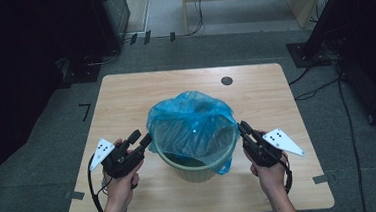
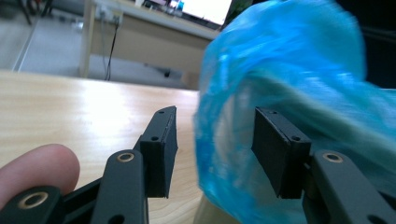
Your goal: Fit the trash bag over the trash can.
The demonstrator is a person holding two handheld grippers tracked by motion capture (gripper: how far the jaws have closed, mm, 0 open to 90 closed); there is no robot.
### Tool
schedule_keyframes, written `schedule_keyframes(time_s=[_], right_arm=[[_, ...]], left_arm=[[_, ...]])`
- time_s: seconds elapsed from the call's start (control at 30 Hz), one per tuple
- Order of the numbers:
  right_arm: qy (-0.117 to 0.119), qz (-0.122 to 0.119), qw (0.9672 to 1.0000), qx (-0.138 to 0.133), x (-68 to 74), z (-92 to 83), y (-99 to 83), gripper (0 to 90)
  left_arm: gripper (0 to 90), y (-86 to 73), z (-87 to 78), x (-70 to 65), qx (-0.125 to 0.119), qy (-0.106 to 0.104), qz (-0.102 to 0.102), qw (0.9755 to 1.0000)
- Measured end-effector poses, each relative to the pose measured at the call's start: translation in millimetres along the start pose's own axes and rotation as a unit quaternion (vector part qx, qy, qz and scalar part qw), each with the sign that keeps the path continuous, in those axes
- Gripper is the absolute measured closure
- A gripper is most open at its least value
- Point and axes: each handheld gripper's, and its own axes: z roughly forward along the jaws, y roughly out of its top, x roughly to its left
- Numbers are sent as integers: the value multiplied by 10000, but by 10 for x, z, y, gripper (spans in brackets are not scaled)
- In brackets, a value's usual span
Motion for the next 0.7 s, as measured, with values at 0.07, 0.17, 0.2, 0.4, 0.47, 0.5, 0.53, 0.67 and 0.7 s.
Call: schedule_keyframes(time_s=[0.07,0.17,0.2,0.4,0.47,0.5,0.53,0.67,0.7], right_arm=[[-10,-3,10000,-54,47,-73,3,729],[-59,30,9999,-159,118,-187,6,681],[-62,53,9998,-175,140,-226,8,657],[13,339,9993,-149,263,-416,-69,601],[11,274,9996,-87,302,-419,-117,600],[21,271,9996,0,323,-389,-155,597],[21,271,9996,0,323,-389,-155,597],[-150,251,9995,149,348,-275,-201,622],[-183,277,9993,143,342,-247,-198,627]], left_arm=[[484,-22,-69,-60,-119,-136,211,9996],[471,-58,-152,-130,-175,-384,437,9982],[460,-68,-167,-141,-146,-450,473,9978],[377,-143,-160,-112,86,-715,506,9961],[348,-165,-139,-108,173,-815,498,9953],[347,-175,-127,-107,202,-870,501,9947],[347,-181,-112,-109,256,-883,538,9943],[370,-182,-55,-108,316,-972,565,9932],[394,-177,-42,-104,309,-976,563,9931]])
